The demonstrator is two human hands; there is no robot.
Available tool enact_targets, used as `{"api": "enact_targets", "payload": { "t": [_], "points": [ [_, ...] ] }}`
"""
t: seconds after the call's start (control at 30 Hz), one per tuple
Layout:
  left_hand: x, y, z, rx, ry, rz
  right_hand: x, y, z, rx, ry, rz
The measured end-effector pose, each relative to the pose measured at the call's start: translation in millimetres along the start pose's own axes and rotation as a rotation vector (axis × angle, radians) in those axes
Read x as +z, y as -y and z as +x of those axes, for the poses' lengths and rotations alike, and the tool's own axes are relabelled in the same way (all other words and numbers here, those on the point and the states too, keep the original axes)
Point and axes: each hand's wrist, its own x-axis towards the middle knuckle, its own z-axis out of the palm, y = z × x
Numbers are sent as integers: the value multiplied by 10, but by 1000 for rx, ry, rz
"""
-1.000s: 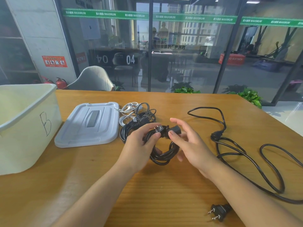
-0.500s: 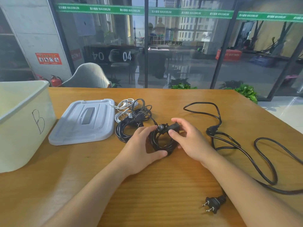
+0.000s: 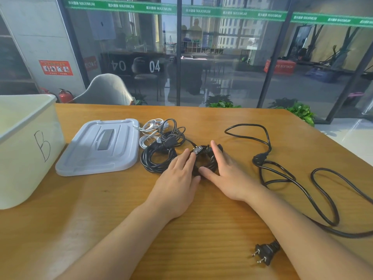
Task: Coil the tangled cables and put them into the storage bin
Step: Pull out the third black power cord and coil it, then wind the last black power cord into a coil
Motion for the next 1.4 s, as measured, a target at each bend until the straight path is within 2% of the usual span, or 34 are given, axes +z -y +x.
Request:
{"api": "enact_targets", "payload": {
  "t": [0.2,0.3,0.53,0.63,0.8,0.97,1.07,1.27,1.3,1.33,1.4],
  "points": [
    [-74,-26,11,63,-125,251,124,27,139,42,-89,-150],
    [-125,4,40,50,-179,266,143,30,201,46,-107,-176],
    [-50,129,52,-14,-77,198,102,54,241,56,-117,-204],
    [-73,114,39,-2,-86,162,10,45,112,-6,-138,-147],
    [-166,-36,-11,93,-100,-8,-420,-211,-176,-145,-304,-43],
    [-155,-238,-137,215,5,-132,-662,-623,-358,4,-171,-63],
    [-120,-312,-171,257,57,-153,-696,-756,-379,98,-147,-10],
    [-149,-329,-171,220,120,-158,-825,-828,-341,165,-300,553],
    [-156,-323,-169,213,116,-158,-837,-841,-334,165,-302,589],
    [-164,-319,-168,207,110,-160,-829,-848,-328,158,-289,563],
    [-184,-325,-164,194,104,-165,-789,-879,-306,149,-239,364]
  ]
}}
